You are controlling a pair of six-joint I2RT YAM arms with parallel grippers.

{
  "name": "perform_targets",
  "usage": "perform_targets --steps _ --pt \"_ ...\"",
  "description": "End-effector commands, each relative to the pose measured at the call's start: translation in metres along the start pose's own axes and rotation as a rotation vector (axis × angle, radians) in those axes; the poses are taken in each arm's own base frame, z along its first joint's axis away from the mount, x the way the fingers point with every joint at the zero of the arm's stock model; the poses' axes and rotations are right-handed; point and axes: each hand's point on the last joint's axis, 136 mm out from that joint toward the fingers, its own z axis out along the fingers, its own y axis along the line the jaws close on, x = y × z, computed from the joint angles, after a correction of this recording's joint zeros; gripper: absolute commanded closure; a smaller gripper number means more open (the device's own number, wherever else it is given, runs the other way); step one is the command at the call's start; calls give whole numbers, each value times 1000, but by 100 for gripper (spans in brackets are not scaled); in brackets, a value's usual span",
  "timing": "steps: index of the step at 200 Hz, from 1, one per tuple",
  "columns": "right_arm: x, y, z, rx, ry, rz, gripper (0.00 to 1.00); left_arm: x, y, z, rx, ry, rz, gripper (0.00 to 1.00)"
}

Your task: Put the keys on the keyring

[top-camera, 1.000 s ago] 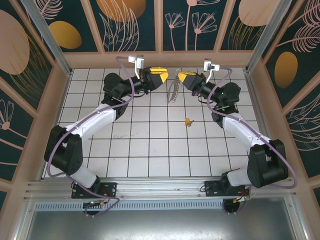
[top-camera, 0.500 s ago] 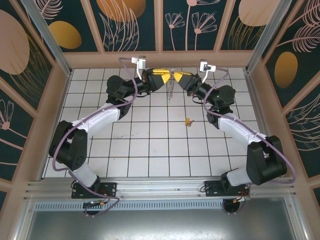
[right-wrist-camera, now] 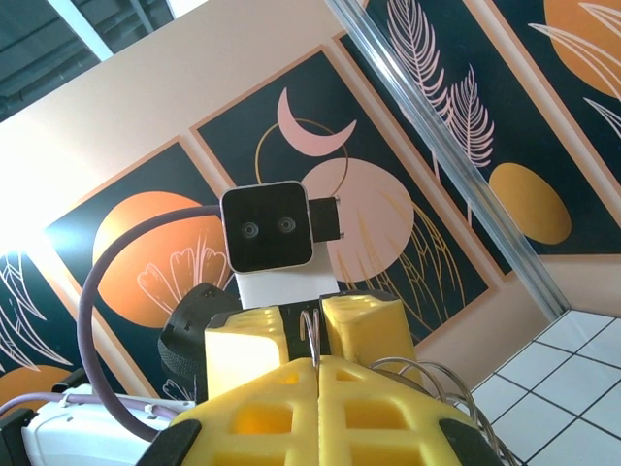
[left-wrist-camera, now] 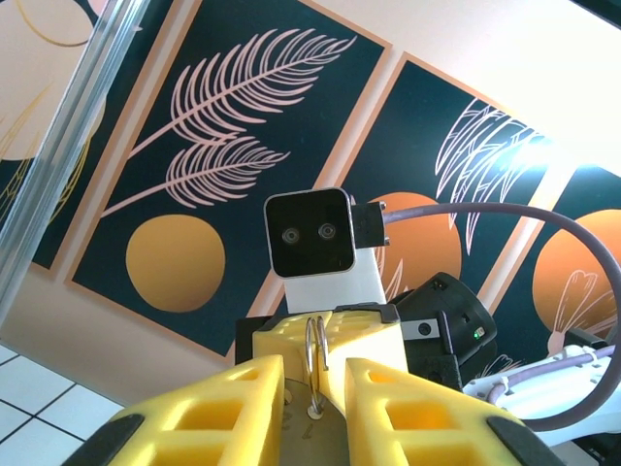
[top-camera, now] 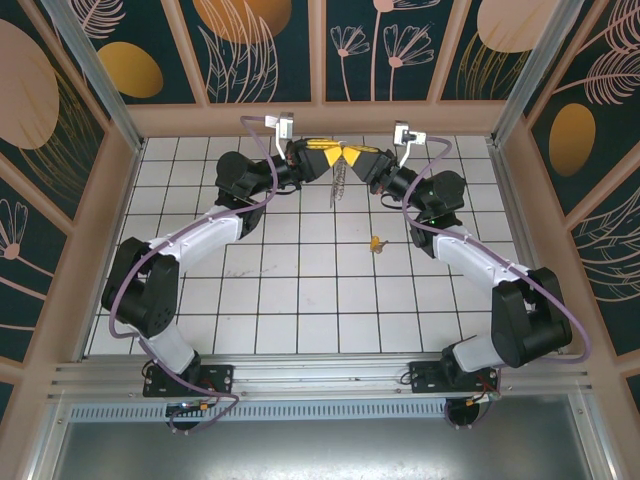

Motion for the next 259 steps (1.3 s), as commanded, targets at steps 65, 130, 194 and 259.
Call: perform_targets --steps 65,130,194,259 --pt "1 13 1 -29 20 -45 95 -7 -4 9 52 -15 30 100" --pt "-31 -2 -47 135 13 -139 42 3 -1 12 -14 122 120 100" --pt "-18 -1 -53 87 170 -188 47 15 -4 18 24 282 154 100" --pt "-5 -1 -39 45 206 -165 53 19 -7 17 45 310 150 100"
